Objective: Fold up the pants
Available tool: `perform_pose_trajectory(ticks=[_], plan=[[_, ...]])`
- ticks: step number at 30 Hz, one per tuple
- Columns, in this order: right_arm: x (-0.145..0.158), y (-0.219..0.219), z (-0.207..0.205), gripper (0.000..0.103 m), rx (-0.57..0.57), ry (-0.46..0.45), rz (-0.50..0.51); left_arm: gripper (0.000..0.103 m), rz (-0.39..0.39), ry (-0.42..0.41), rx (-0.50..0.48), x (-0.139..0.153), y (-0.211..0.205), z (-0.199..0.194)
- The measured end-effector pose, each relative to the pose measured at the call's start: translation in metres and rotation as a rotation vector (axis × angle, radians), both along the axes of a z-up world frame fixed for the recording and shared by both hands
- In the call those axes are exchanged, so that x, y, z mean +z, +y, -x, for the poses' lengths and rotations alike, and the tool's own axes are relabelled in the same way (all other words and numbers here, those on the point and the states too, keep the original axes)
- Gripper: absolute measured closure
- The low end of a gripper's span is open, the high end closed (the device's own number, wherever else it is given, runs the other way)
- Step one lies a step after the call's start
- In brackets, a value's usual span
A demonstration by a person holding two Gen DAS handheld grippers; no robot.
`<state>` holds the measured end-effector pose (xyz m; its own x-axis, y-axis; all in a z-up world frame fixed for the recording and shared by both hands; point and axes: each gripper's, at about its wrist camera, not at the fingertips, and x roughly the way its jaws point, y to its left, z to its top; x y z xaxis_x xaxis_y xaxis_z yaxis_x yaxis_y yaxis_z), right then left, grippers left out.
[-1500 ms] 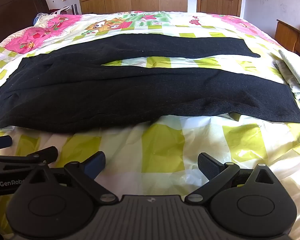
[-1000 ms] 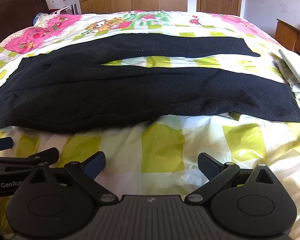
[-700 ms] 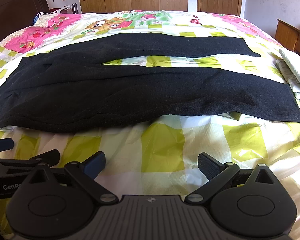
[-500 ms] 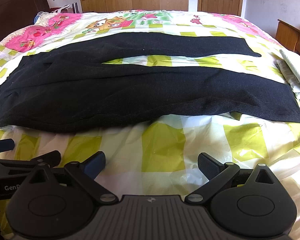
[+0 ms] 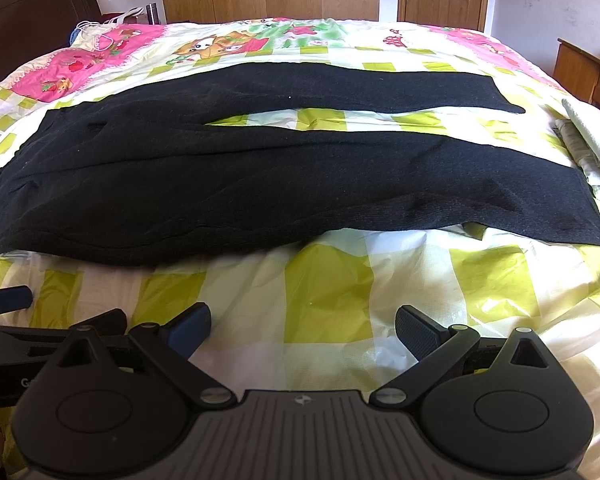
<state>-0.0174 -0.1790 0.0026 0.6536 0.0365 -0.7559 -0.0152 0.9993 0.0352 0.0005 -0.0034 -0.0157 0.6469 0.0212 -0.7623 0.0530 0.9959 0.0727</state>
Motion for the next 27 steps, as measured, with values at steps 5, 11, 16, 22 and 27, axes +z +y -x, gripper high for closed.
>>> perform_pose_trajectory(ticks=[5, 11, 16, 22, 27], plan=[[0.0, 0.0001, 0.0, 0.0, 0.0, 0.0, 0.0, 0.0, 0.001, 0.01, 0.005, -0.0002, -0.0004, -0.0006], [0.0002, 0.0001, 0.0, 0.0, 0.0, 0.001, -0.001, 0.0, 0.003, 0.015, 0.006, 0.0001, -0.0003, -0.0014], [0.0003, -0.0002, -0.0005, 0.0, 0.0, 0.0, -0.003, 0.0, 0.008, 0.02, -0.003, 0.0011, 0.0011, -0.0032], [0.0009, -0.0004, -0.0007, 0.0, 0.001, 0.0, -0.007, 0.0, 0.002, 0.023, -0.018, 0.0026, 0.0005, -0.0054], [0.0011, -0.002, -0.0007, 0.0, 0.002, -0.002, -0.012, 0.0, -0.006, 0.018, -0.026, 0.0036, -0.0009, -0.0049]])
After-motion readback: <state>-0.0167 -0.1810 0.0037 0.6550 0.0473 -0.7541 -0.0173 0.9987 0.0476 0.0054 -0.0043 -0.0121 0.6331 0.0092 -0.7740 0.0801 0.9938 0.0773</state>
